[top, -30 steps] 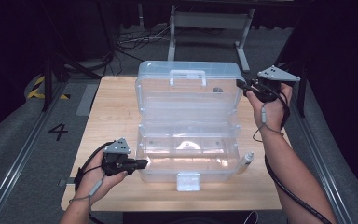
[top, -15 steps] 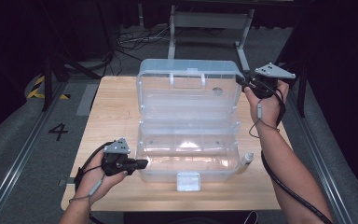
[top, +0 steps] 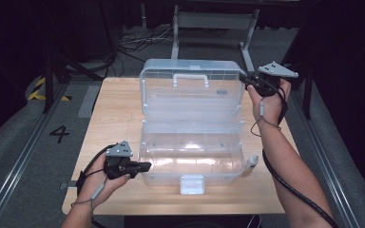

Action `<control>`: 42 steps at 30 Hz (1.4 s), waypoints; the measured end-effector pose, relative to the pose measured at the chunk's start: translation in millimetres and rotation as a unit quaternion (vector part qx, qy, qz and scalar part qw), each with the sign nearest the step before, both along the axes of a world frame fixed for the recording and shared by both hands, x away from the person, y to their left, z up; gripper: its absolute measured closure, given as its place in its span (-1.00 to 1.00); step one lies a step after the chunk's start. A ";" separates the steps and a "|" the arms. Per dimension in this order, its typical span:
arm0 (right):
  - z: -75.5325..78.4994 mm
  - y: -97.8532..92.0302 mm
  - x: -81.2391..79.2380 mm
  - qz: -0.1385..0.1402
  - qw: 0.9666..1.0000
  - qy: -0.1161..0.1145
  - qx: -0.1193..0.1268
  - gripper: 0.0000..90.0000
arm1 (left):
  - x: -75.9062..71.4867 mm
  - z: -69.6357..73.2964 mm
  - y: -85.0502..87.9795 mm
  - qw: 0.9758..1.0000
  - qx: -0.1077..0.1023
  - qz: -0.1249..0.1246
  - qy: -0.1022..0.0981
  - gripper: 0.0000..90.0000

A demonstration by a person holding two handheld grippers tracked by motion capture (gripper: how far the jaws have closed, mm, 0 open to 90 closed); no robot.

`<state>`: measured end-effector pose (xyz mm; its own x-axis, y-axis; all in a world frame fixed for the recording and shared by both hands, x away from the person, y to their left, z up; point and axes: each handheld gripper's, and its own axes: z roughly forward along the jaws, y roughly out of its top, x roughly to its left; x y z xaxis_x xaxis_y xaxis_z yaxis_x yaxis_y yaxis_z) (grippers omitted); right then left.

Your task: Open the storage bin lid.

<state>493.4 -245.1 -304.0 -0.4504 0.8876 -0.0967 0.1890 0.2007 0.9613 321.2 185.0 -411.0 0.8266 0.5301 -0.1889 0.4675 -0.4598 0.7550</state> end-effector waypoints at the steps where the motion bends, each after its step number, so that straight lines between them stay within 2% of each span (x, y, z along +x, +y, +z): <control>1: -0.3 -0.1 1.4 0.001 1.000 -0.001 -0.002 0.78 | 0.0 0.0 0.0 1.000 0.000 0.000 0.000 0.99; 15: -7.2 0.0 19.3 0.013 1.000 -0.016 -0.013 0.81 | 1.9 -3.4 -4.3 1.000 0.002 0.007 -0.002 0.99; 22: -12.4 -0.6 26.9 0.014 1.000 -0.022 -0.008 0.83 | 1.4 -3.8 -4.2 1.000 -0.001 0.012 -0.002 0.99; 33: -18.7 -0.9 40.2 0.016 1.000 -0.015 -0.007 0.86 | 2.5 -5.4 -5.2 1.000 -0.006 0.011 0.001 0.99; 36: -20.6 -0.7 43.2 0.017 1.000 -0.015 -0.011 0.86 | 3.8 -7.6 -5.9 1.000 -0.001 0.017 0.002 0.96; 39: -21.8 -0.8 45.1 0.017 1.000 -0.015 -0.014 0.87 | 3.6 -7.7 -6.5 1.000 0.007 0.015 -0.010 0.99; 42: -23.4 -0.8 47.3 0.019 1.000 -0.015 -0.014 0.87 | 3.9 -7.4 -6.7 1.000 0.007 0.016 -0.005 0.99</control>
